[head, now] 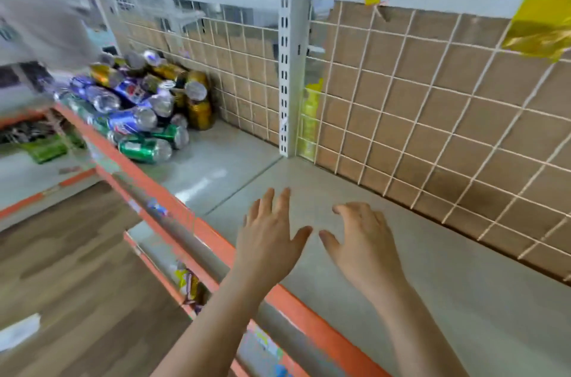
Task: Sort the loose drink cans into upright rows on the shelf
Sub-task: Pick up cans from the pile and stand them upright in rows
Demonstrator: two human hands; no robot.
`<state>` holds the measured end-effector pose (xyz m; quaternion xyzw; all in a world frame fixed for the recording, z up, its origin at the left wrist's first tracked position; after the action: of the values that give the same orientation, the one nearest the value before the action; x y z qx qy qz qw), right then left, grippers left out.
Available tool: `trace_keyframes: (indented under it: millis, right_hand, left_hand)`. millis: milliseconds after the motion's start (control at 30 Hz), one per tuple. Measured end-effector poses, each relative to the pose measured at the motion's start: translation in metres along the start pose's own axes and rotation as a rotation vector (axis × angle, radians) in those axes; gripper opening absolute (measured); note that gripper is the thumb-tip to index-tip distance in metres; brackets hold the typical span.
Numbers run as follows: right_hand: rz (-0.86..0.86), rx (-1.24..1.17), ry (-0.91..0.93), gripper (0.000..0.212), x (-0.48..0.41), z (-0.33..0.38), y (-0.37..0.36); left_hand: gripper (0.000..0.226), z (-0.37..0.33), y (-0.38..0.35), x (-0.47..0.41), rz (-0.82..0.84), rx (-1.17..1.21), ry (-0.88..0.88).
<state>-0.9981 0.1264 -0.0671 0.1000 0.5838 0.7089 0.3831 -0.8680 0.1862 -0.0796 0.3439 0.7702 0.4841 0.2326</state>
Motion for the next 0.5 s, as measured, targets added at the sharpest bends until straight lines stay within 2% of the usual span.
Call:
trace_keyframes:
  millis: [267, 500]
  right_hand:
    - [0.085, -0.068, 0.096, 0.047, -0.115, 0.124, -0.068]
    - [0.118, -0.121, 0.171, 0.047, -0.178, 0.177, -0.107]
  left_hand:
    - [0.070, 0.141, 0.070, -0.072, -0.010, -0.011, 0.143]
    - [0.068, 0.206, 0.108, -0.113, -0.088, -0.012, 0.242]
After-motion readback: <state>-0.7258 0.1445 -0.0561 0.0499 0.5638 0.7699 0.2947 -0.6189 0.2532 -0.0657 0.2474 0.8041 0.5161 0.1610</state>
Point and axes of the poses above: each hand's wrist, its own x-axis away from the middle knuckle, its own y-axis out of the back of the hand, z = x × y, the point moved 3 cm from there along -x, towards the middle knuckle, and after that the axes turned 15 degrees about y, right-handed, at the moved point
